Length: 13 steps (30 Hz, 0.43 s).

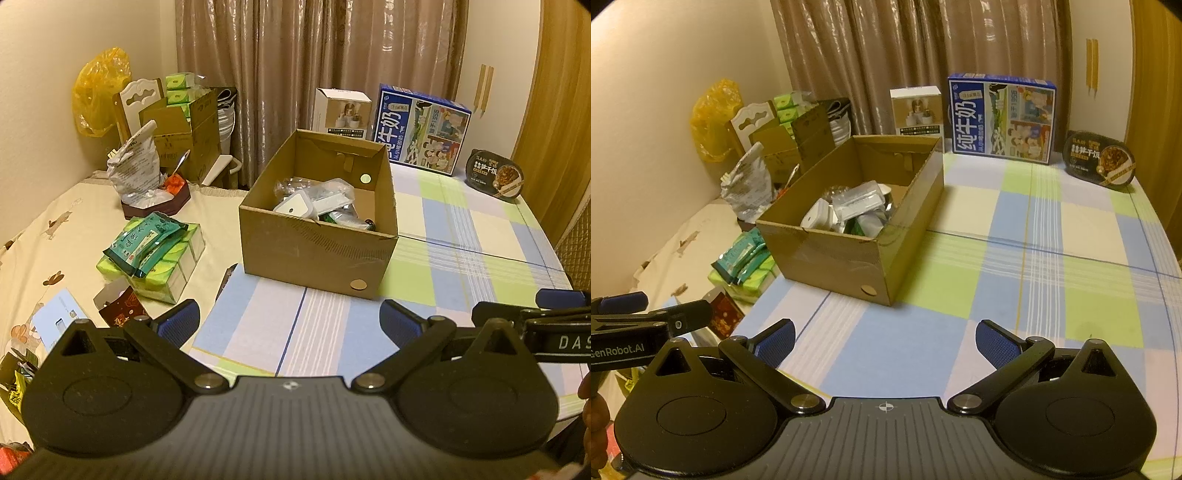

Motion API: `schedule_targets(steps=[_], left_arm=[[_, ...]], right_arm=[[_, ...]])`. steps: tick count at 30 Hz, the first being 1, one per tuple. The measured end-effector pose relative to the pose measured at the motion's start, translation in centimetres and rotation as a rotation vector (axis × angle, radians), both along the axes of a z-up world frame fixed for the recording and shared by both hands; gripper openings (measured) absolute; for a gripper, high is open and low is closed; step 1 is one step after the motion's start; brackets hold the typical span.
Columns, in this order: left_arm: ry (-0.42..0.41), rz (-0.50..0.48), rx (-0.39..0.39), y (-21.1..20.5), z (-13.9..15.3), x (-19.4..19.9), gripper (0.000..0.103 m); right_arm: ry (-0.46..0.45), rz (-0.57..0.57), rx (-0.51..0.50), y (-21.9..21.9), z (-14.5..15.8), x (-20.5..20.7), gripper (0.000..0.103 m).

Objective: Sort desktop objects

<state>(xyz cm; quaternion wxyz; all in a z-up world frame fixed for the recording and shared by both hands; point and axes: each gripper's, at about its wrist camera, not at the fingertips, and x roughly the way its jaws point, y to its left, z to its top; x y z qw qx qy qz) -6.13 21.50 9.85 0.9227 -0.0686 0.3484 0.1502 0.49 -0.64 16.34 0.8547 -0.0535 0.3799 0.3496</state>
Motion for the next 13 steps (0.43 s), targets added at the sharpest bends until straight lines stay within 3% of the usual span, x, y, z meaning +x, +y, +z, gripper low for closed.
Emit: schedule_targets(steps=[13], left_arm=[[-0.006,-0.004,-0.018,0.06,-0.33,0.12,0.102]], right_arm=[[0.003,0.001,-0.004,0.05,-0.40,0.14,0.101]])
